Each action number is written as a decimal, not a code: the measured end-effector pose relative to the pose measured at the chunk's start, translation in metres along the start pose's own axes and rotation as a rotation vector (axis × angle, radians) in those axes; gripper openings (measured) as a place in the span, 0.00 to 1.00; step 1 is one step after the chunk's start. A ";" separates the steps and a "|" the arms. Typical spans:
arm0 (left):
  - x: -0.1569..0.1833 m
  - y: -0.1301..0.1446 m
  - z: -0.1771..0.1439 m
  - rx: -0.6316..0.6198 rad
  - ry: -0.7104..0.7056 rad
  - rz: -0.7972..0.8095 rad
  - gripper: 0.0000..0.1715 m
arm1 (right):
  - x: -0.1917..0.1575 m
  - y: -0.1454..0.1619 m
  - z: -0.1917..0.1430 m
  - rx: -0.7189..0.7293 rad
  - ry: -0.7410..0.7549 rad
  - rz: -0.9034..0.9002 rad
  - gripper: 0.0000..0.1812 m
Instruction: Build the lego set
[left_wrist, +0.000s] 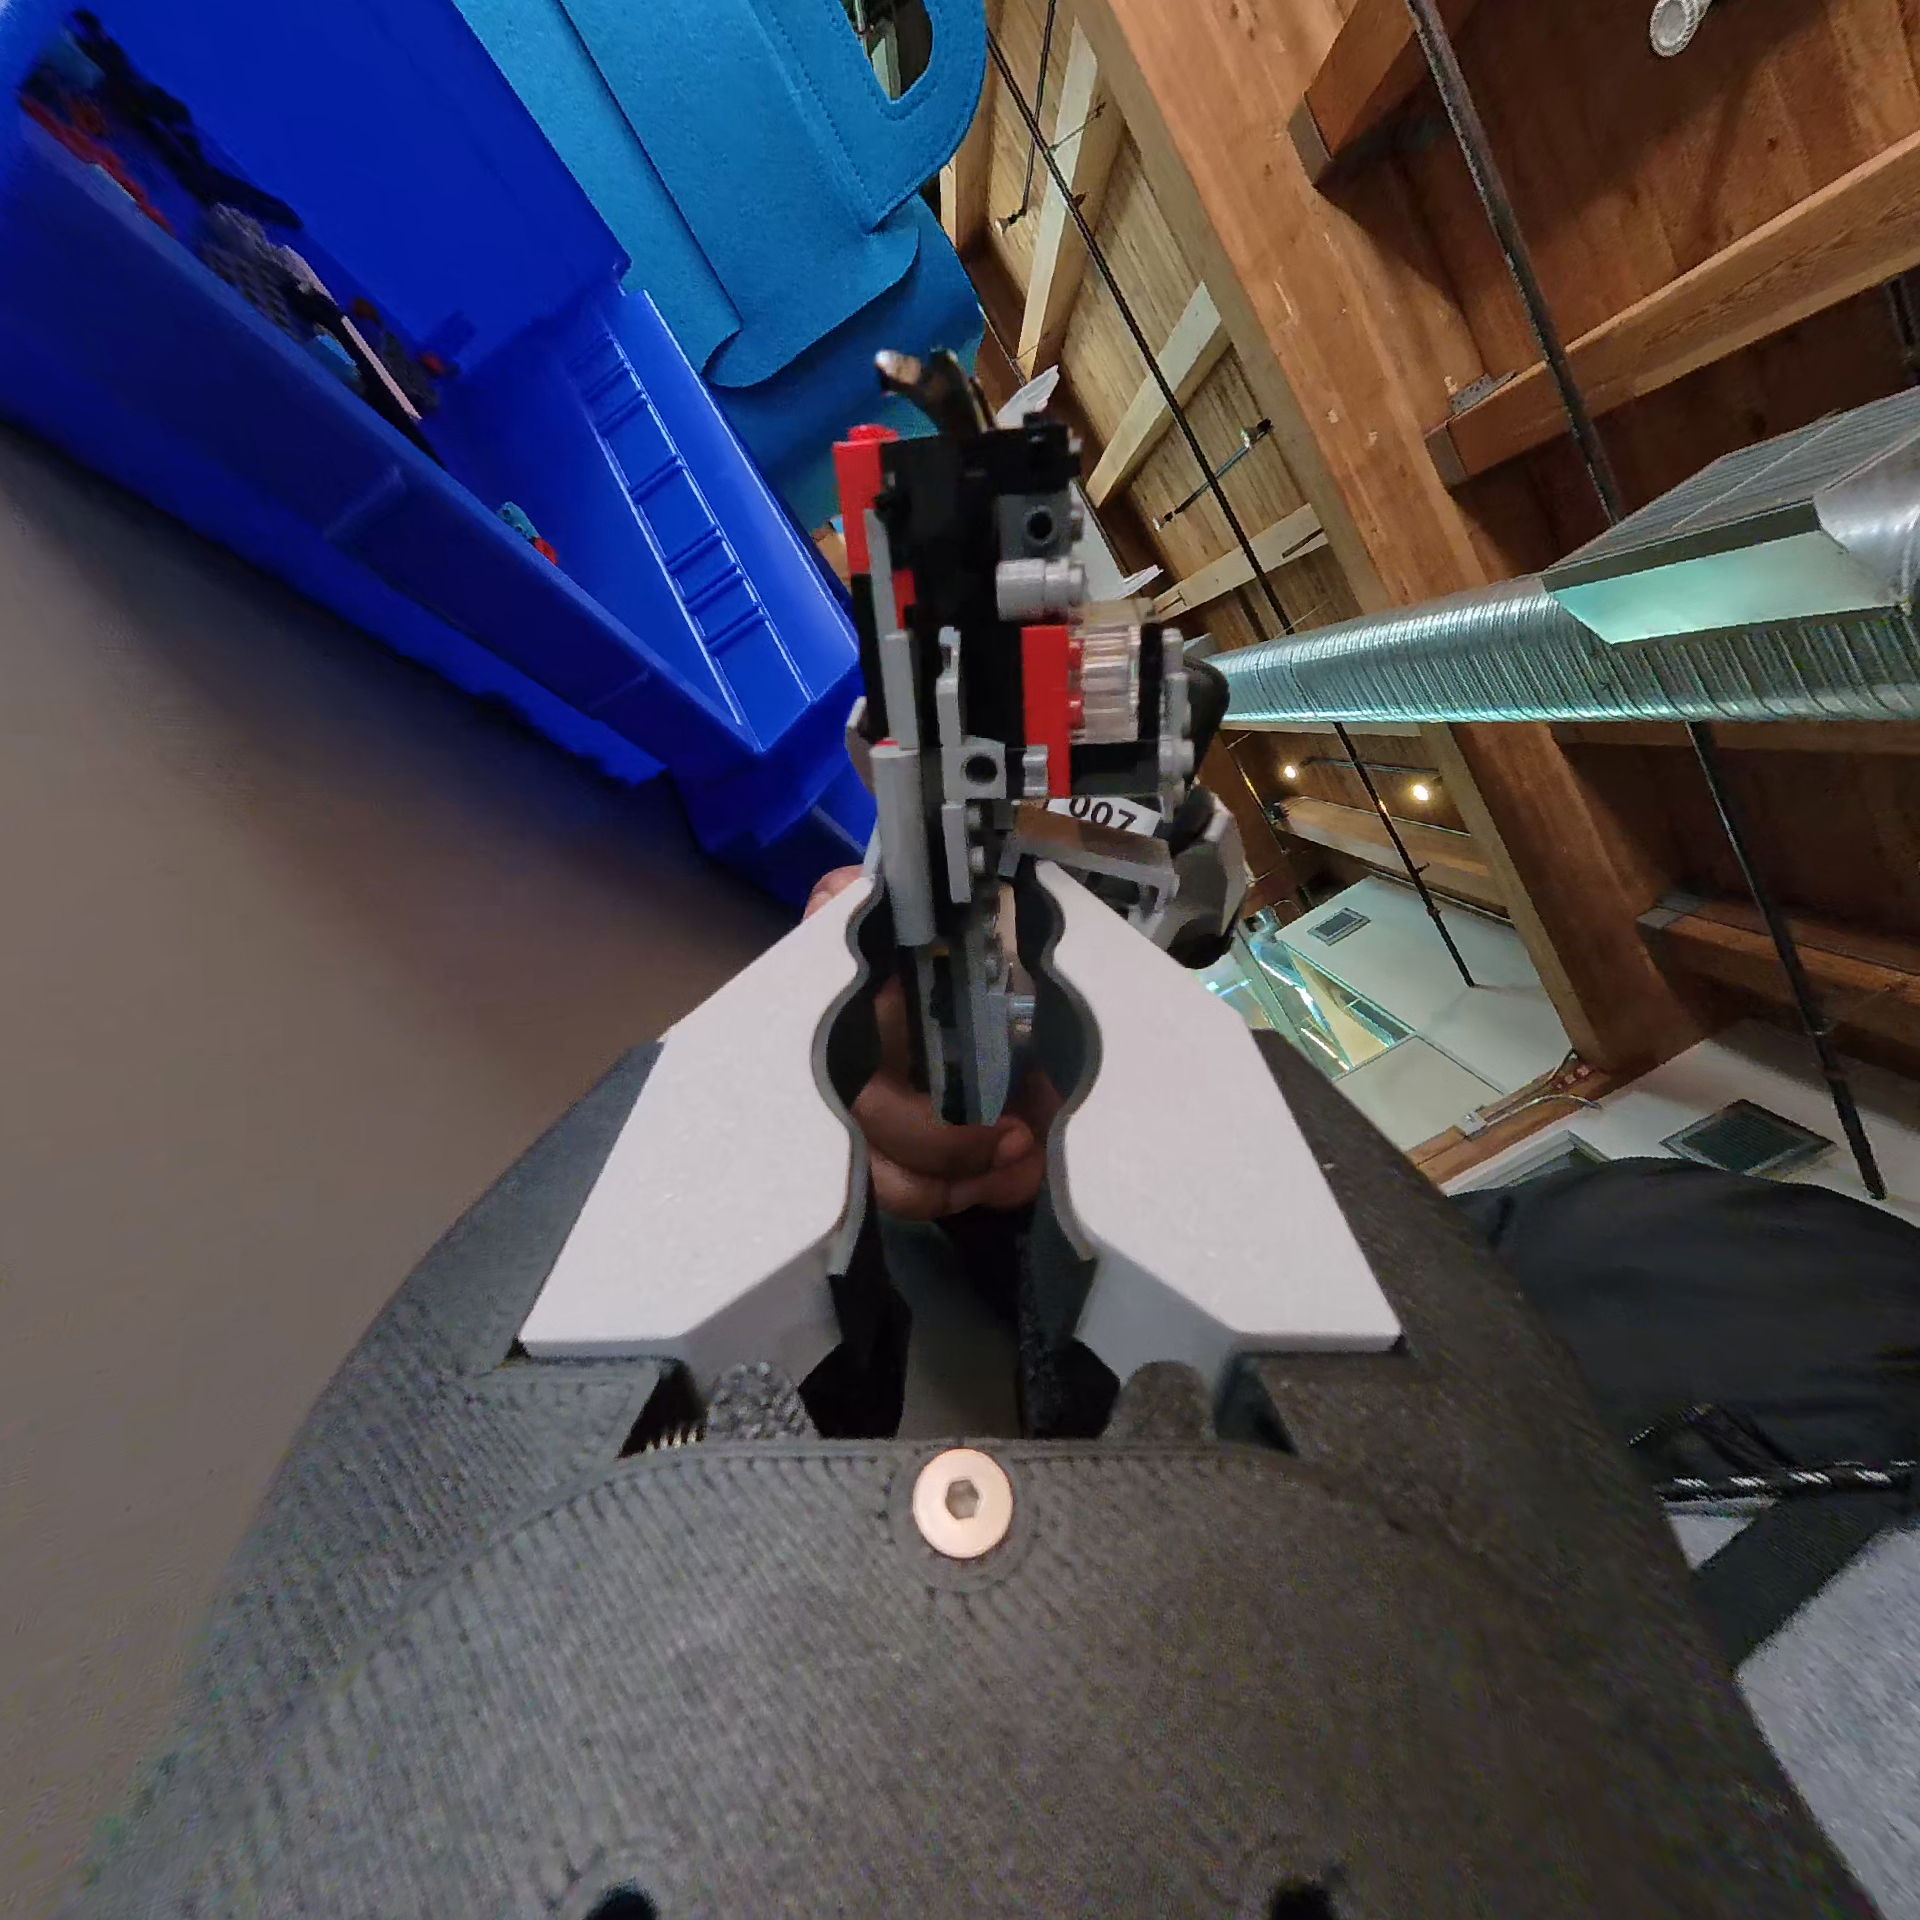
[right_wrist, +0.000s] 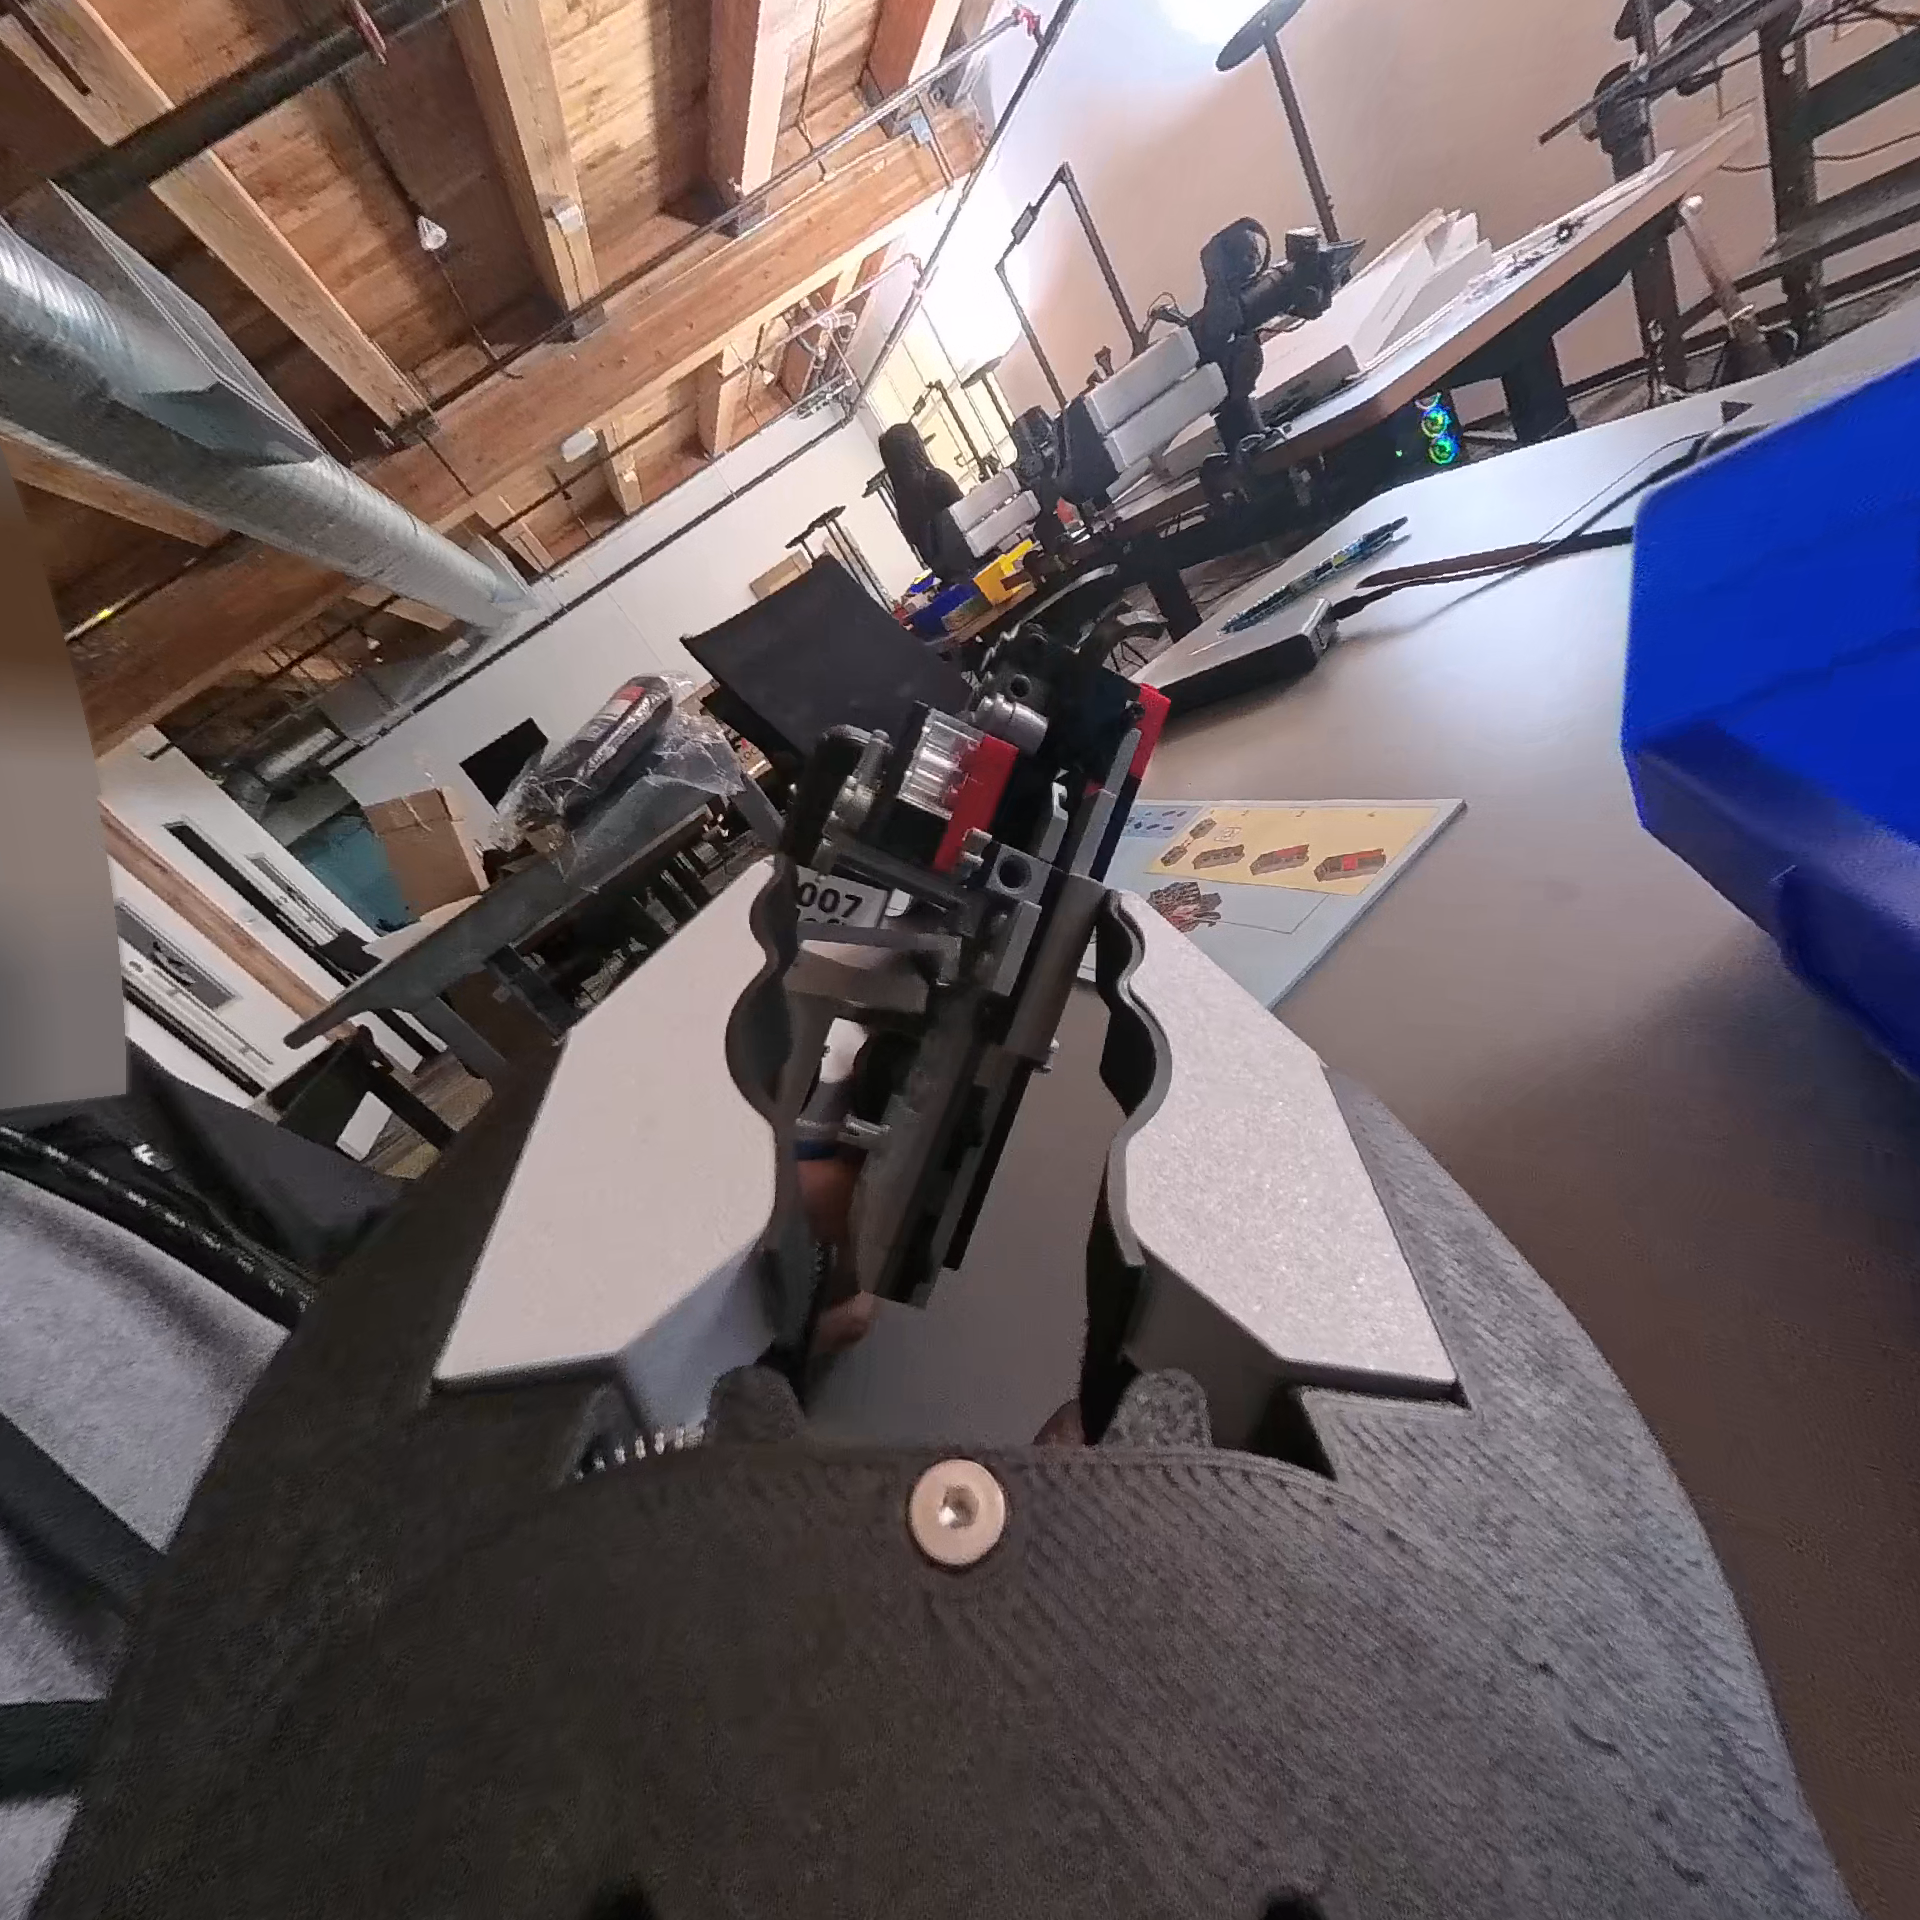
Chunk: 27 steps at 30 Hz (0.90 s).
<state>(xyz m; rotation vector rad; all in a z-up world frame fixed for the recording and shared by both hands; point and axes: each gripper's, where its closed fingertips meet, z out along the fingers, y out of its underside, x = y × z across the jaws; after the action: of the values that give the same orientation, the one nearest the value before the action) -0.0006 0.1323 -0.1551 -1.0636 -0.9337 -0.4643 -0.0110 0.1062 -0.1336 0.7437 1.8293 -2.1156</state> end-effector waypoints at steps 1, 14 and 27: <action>0.000 0.000 0.000 0.000 0.000 0.000 0.14 | 0.000 0.000 0.000 0.002 -0.002 0.006 0.32; 0.001 0.003 0.001 -0.019 -0.008 0.039 0.13 | -0.003 -0.002 -0.001 0.020 -0.027 0.044 0.32; 0.002 0.007 0.002 -0.041 -0.008 0.051 0.14 | -0.003 -0.003 -0.002 0.032 -0.025 0.061 0.30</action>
<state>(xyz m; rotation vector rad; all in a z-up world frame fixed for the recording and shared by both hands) 0.0042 0.1373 -0.1567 -1.1244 -0.9057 -0.4390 -0.0097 0.1085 -0.1298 0.7673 1.7409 -2.1107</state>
